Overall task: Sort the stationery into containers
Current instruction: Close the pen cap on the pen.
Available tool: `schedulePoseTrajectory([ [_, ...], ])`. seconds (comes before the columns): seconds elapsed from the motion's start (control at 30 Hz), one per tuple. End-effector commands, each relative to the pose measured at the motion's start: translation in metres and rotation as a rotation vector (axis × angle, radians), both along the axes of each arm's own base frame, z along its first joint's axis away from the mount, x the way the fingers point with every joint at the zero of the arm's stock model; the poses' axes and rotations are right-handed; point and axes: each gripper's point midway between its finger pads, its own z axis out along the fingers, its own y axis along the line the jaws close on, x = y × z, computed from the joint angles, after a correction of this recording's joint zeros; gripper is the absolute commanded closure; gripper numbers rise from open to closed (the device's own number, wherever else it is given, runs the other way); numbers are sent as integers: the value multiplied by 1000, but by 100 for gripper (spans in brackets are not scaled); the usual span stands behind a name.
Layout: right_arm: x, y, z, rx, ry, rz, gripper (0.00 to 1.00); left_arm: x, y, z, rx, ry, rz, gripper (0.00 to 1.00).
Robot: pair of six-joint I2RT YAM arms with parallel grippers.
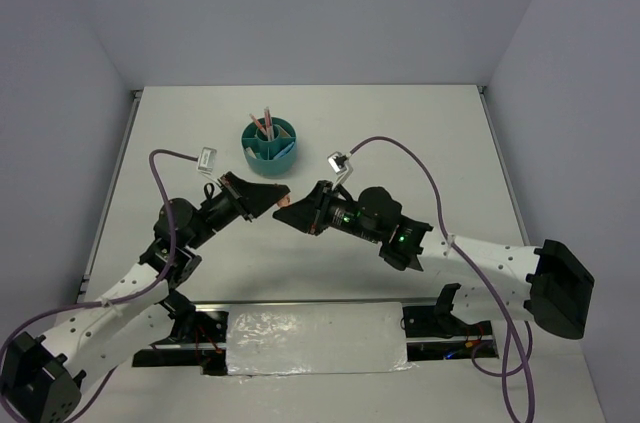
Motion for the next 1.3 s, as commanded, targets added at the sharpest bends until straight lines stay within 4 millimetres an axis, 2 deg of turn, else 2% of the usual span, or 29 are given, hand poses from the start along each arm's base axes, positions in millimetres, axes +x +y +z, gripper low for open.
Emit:
schedulePoseTrajectory([
  [0.0,10,-5,45,130,-79,-42,100,-10,-9,-4,94,-74,-68,100],
  [0.03,10,-5,45,125,-89,-45,100,-10,-9,-5,103,-74,-70,99],
  [0.13,10,-7,41,94,-106,-48,100,-2,-4,-6,173,-50,-18,48],
  [0.17,12,-8,40,78,-109,-56,100,0,-1,-4,201,-51,2,11],
  [0.2,13,-9,33,39,-114,-68,100,3,2,3,219,-35,25,1],
  [0.27,18,-12,31,6,-126,-86,100,3,3,11,215,-16,30,1],
  [0.3,19,-13,23,-41,-131,-92,100,2,3,18,205,-8,29,1],
  [0.37,25,-13,25,-73,-152,-108,100,1,3,9,204,78,22,1],
  [0.4,27,-14,19,-118,-161,-109,100,-1,3,7,201,112,22,1],
  [0.43,29,-13,26,-123,-180,-115,100,-3,4,2,202,149,20,1],
  [0.5,32,-12,20,-179,-205,-111,100,-8,3,-7,167,228,2,1],
  [0.6,39,-6,29,-192,-253,-111,100,-18,-5,-15,106,305,-63,1],
  [0.63,35,-1,37,-176,-274,-82,100,-20,-6,-15,100,316,-71,1],
  [0.77,21,15,49,-144,-353,36,100,-21,-5,-11,68,347,-64,1],
  [0.83,14,20,60,-108,-392,81,100,-21,-6,0,25,322,-75,1],
  [0.97,-3,30,64,-77,-415,165,100,-15,-5,8,-8,300,-50,1],
  [1.17,-27,28,55,-46,-363,242,100,3,12,12,23,230,97,1],
  [1.27,-36,23,41,-60,-302,271,100,10,26,19,46,190,182,1],
])
